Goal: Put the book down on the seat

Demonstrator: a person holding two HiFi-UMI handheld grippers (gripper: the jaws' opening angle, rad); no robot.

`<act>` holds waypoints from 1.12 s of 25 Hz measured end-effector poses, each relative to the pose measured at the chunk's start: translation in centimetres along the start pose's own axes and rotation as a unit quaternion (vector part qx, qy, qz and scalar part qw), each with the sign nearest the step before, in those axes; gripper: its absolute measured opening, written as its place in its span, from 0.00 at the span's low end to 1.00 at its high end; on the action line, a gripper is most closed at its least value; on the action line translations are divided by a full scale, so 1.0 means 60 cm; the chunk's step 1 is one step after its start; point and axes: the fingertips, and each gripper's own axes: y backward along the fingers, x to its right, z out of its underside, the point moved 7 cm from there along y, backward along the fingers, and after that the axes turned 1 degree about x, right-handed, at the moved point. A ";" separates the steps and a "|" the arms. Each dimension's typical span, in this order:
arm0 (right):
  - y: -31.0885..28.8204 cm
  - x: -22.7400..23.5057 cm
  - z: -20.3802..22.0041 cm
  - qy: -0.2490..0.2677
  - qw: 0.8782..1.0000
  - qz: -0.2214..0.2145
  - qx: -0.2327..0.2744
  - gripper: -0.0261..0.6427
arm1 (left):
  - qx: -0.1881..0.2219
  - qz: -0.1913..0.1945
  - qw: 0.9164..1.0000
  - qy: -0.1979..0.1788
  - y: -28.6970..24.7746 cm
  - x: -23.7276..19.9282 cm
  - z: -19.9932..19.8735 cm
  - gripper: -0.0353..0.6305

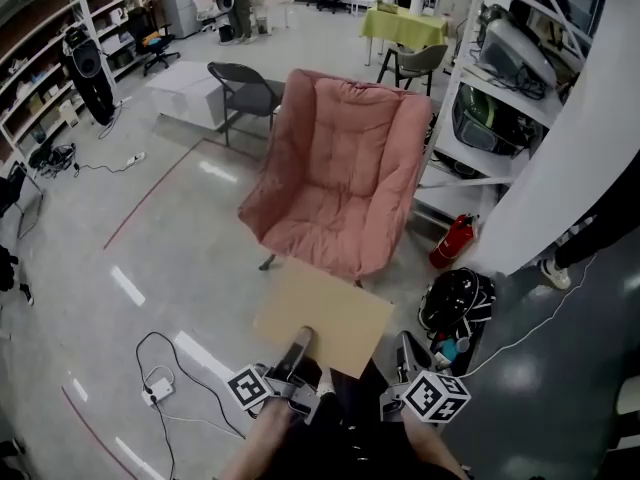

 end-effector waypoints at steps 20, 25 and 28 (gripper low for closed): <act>-0.231 0.072 -0.115 -0.013 0.999 -0.007 -0.033 0.06 | -0.001 -0.026 1.000 0.003 -0.248 -0.068 -0.090 0.39; -0.318 0.113 -0.177 -0.021 0.999 -0.009 -0.037 0.06 | -0.005 -0.028 1.000 0.006 -0.368 -0.091 -0.114 0.39; -0.360 0.139 -0.213 -0.024 0.999 -0.007 -0.032 0.06 | -0.010 -0.028 1.000 0.008 -0.432 -0.104 -0.124 0.39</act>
